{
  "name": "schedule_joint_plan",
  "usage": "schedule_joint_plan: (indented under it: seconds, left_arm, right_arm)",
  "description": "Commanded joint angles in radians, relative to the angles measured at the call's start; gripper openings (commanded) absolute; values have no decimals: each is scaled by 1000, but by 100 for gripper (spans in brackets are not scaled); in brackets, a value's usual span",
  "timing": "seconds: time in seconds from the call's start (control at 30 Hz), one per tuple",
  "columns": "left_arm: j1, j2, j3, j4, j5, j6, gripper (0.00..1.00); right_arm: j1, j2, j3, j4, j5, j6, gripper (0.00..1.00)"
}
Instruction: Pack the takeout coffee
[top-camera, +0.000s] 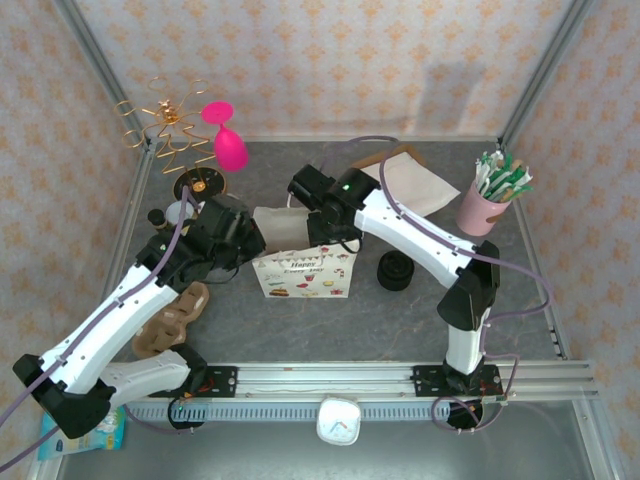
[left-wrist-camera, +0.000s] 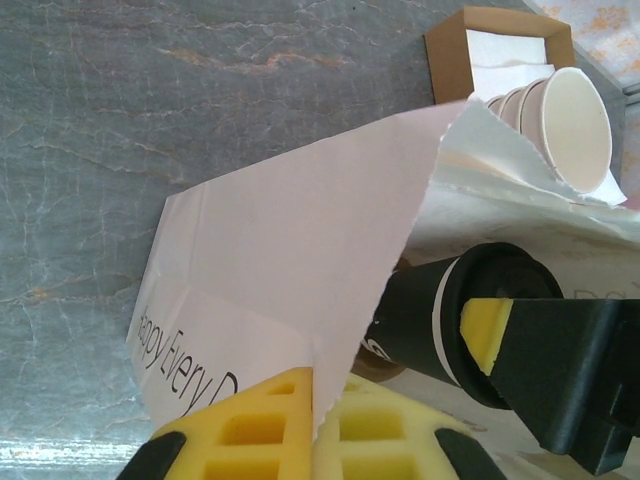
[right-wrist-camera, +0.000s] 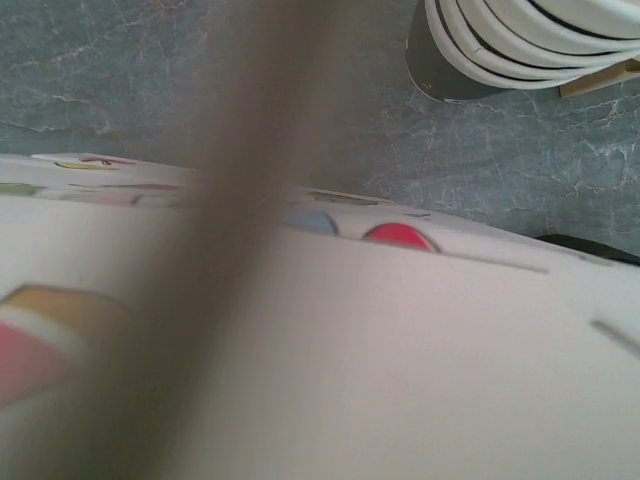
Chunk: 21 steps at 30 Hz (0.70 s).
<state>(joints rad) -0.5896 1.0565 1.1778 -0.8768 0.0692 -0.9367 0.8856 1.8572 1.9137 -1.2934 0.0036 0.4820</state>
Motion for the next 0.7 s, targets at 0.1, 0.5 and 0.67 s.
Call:
schedule_joint_plan:
  seconds: [0.1, 0.5, 0.67]
  left_arm:
    - [-7, 28, 40, -10, -36, 25, 19]
    - [-5, 54, 51, -8, -56, 56, 30]
    - [-5, 55, 33, -18, -67, 53, 30]
  right_arm:
    - [6, 13, -25, -15, 25, -19, 55]
    - [6, 5, -59, 36, -10, -29, 55]
    - [5, 3, -84, 63, -25, -34, 55]
